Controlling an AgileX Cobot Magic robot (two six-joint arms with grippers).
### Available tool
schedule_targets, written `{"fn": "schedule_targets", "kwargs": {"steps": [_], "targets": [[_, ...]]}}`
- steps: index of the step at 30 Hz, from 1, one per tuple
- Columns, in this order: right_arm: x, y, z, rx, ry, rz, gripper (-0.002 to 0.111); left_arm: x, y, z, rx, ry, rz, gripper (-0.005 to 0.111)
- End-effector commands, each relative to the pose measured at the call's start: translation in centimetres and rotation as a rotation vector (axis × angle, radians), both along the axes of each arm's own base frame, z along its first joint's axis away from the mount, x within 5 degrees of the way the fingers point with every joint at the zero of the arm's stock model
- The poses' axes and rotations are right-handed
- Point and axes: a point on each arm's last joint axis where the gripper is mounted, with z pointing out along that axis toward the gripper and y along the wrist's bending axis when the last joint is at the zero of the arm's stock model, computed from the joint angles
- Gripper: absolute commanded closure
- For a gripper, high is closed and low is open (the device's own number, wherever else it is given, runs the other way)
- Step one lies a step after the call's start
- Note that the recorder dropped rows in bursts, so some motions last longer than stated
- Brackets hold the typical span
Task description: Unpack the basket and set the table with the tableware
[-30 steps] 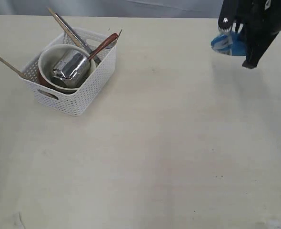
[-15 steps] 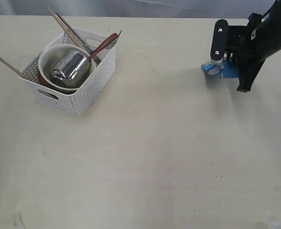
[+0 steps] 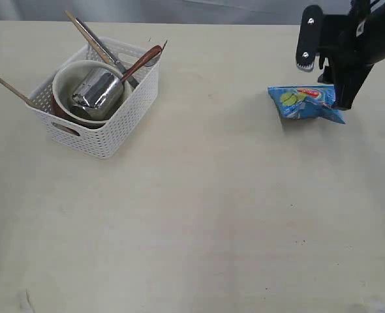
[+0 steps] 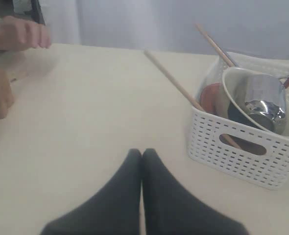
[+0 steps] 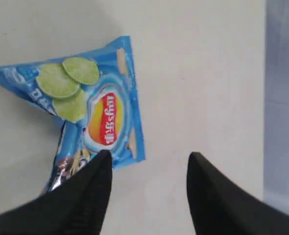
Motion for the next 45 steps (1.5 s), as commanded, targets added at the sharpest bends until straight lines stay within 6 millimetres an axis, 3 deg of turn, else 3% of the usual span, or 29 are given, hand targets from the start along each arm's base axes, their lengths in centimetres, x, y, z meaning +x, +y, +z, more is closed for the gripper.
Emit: {"fn": "schedule_targets", "kwargs": {"steps": [1,4,6,7,12,18,26,35,41,45], "targets": [[-0.6,0.0,3.0,0.064,-0.109,-0.018,0.063,0.0,0.0,0.0,0.006,-0.004,0.002,0.107],[-0.5,0.2,3.7,0.135,-0.151,-0.052,0.083,0.0,0.0,0.0,0.006,-0.004,0.002,0.107],[-0.4,0.2,3.7,0.171,-0.154,-0.075,0.106,0.0,0.0,0.0,0.008,-0.004,0.001,0.107],[-0.3,0.3,3.6,0.205,-0.154,-0.098,0.108,0.0,0.0,0.0,0.008,-0.004,0.001,0.107],[0.4,0.7,2.7,0.384,-0.082,-0.287,0.109,0.0,0.0,0.0,0.008,-0.004,0.001,0.107],[1.9,1.0,1.6,0.430,0.153,-0.504,0.109,0.0,0.0,0.0,0.008,-0.004,0.001,0.107],[4.4,0.8,1.9,0.545,0.098,-0.755,0.109,0.0,0.0,0.0,0.008,-0.004,0.001,0.107],[4.7,0.8,-2.3,0.485,0.233,-0.857,0.109,0.0,0.0,0.0,0.008,-0.004,0.001,0.107],[4.9,1.1,-6.3,0.445,0.352,-0.912,0.109,0.0,0.0,0.0,0.006,-0.004,0.002,0.107],[4.9,1.2,-7.7,0.440,0.389,-0.929,0.109,0.0,0.0,0.0,0.006,-0.004,0.002,0.107]]}}
